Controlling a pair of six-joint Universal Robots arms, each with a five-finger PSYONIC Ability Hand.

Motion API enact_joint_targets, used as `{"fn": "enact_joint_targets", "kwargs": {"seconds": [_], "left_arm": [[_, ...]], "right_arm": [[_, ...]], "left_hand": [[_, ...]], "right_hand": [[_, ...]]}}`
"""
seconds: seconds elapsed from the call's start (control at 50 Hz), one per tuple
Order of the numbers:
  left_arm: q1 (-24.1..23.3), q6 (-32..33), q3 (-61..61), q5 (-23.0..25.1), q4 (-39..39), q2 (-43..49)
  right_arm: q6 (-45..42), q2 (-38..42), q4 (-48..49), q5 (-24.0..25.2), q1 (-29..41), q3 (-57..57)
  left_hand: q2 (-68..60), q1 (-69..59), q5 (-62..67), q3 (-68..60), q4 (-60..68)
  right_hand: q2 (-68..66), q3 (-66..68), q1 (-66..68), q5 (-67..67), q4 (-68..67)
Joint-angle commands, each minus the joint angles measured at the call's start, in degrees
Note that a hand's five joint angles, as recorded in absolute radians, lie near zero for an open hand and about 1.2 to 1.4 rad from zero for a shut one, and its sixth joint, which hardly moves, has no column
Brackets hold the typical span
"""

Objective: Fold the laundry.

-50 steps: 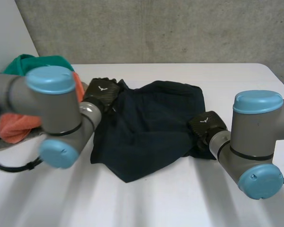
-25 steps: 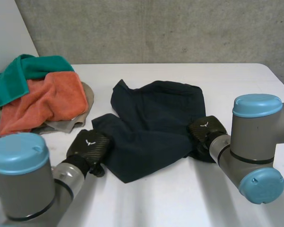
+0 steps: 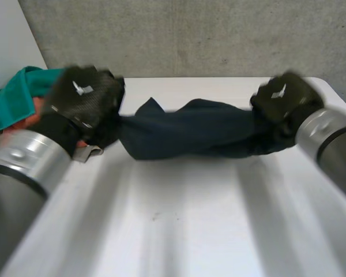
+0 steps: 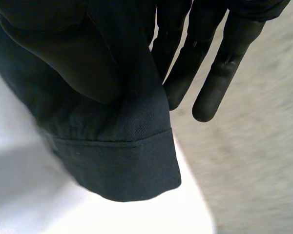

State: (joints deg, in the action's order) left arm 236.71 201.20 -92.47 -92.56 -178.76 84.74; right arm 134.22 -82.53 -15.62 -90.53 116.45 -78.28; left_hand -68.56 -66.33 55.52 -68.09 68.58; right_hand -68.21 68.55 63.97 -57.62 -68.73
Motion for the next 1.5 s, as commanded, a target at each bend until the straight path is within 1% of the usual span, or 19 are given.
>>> {"fn": "enact_joint_targets", "kwargs": {"seconds": [0.02,0.12,0.2,0.34,0.42,0.5,0.52,0.56,0.58,0.64,0.7,0.78,0.9,1.0,1.14,1.26,1.32,1.42,1.5], "left_arm": [[-0.11,3.76,10.28,0.1,15.44,-0.98],[0.15,5.61,11.96,-0.08,15.72,7.71],[0.06,6.22,14.33,-0.34,15.81,17.55],[0.59,7.54,26.53,-0.43,15.72,35.57],[1.2,7.63,39.97,-0.69,14.76,43.04],[1.29,7.89,57.63,-2.28,11.34,47.27],[1.38,7.89,64.54,-2.63,8.8,48.32],[1.38,7.89,70.12,-2.63,5.19,48.68],[1.29,7.89,72.32,-2.63,3.17,48.77],[1.47,7.81,75.42,-3.24,-4.57,47.81],[0.94,7.72,73.06,-3.24,-8.01,45.96],[1.03,7.37,64.8,-4.21,-6.43,42.72],[1.12,7.1,47.41,-4.12,-5.99,35.77],[0.94,7.1,32.02,-3.77,-6.34,33.74],[0.59,6.05,17.61,-3.86,-6.08,35.75],[-0.2,5.87,13.28,-4.04,-5.81,39.1],[-0.64,5.61,12.49,-4.12,-5.81,38.84],[-0.29,4.03,11.44,-4.04,-5.81,36.38],[-0.29,2.19,11.0,-3.86,-5.72,35.32]], "right_arm": [[-5.11,-2.73,-7.4,1.49,-0.52,9.63],[-5.2,0.16,-8.9,3.78,-0.87,8.76],[-5.11,7.09,-8.81,3.87,-0.78,7.0],[-5.02,16.42,-6.44,3.26,-0.43,8.22],[-4.67,22.4,1.63,1.94,-0.52,13.84],[-4.58,24.52,15.06,-1.22,-0.26,20.43],[-4.67,24.6,22.32,-2.01,-0.26,22.71],[-4.41,24.17,30.0,-2.37,-0.17,23.96],[-3.97,23.47,37.61,-2.37,0.01,24.14],[-3.27,21.89,46.27,-2.37,0.1,24.05],[-2.83,20.21,48.59,-2.19,0.1,23.79],[-2.12,19.07,42.71,-2.02,0.1,23.35],[-1.86,18.19,22.62,-0.18,-0.17,20.81],[-1.68,18.89,11.77,1.76,-0.78,15.45],[-0.54,24.86,9.65,4.57,-0.96,6.65],[4.8,27.59,9.47,5.89,-2.01,3.75],[10.43,27.33,9.21,5.98,-3.33,3.05],[24.82,24.8,8.15,8.87,-7.36,0.07],[30.04,20.57,6.75,12.83,-10.71,-2.58]], "left_hand": [[-11.44,-13.67,14.48,-11.91,11.42],[-11.44,-13.67,14.48,-11.91,11.42],[-11.44,-13.67,14.48,-11.91,11.42],[-11.44,-13.67,14.48,-11.91,11.42],[-11.44,-13.67,14.48,-11.91,11.42],[-11.44,-13.67,14.48,-11.91,11.42],[-11.44,-13.67,14.48,-11.91,11.42],[-11.44,-13.67,14.48,-11.91,11.42],[-11.44,-13.67,14.48,-11.91,11.42],[-11.44,-13.67,14.48,-11.91,11.42],[-11.44,-13.67,14.48,-11.91,11.42],[-11.44,-13.67,14.48,-11.91,11.42],[-11.44,-13.67,14.48,-11.91,11.42],[-11.44,-13.67,14.48,-11.91,11.42],[-11.44,-13.67,14.48,-11.91,11.42],[-11.44,-13.67,14.48,-11.91,11.42],[-11.44,-13.67,14.48,-11.91,11.42],[-11.44,-13.67,14.48,-11.91,11.42],[-11.44,-13.67,14.48,-11.91,11.42]], "right_hand": [[-11.79,11.45,16.03,-12.38,-11.27],[-11.79,11.45,16.03,-12.38,-11.27],[-11.79,11.45,16.03,-12.38,-11.27],[-11.79,11.45,16.03,-12.38,-11.27],[-11.79,11.45,16.03,-12.38,-11.27],[-11.79,11.45,16.03,-12.38,-11.27],[-11.79,11.45,16.03,-12.38,-11.27],[-11.79,11.45,16.03,-12.38,-11.27],[-11.79,11.45,16.03,-12.38,-11.27],[-11.79,11.45,16.03,-12.38,-11.27],[-11.79,11.45,16.03,-12.38,-11.27],[-11.79,11.45,16.03,-12.38,-11.27],[-11.79,11.45,16.03,-12.38,-11.27],[-11.79,11.45,16.03,-12.38,-11.27],[-11.79,11.45,16.03,-12.38,-11.27],[-11.79,11.45,16.03,-12.38,-11.27],[-2.62,2.28,6.86,-3.21,-2.11],[25.44,-25.78,-21.2,24.85,25.95],[29.52,-29.87,-25.29,28.94,30.04]]}}
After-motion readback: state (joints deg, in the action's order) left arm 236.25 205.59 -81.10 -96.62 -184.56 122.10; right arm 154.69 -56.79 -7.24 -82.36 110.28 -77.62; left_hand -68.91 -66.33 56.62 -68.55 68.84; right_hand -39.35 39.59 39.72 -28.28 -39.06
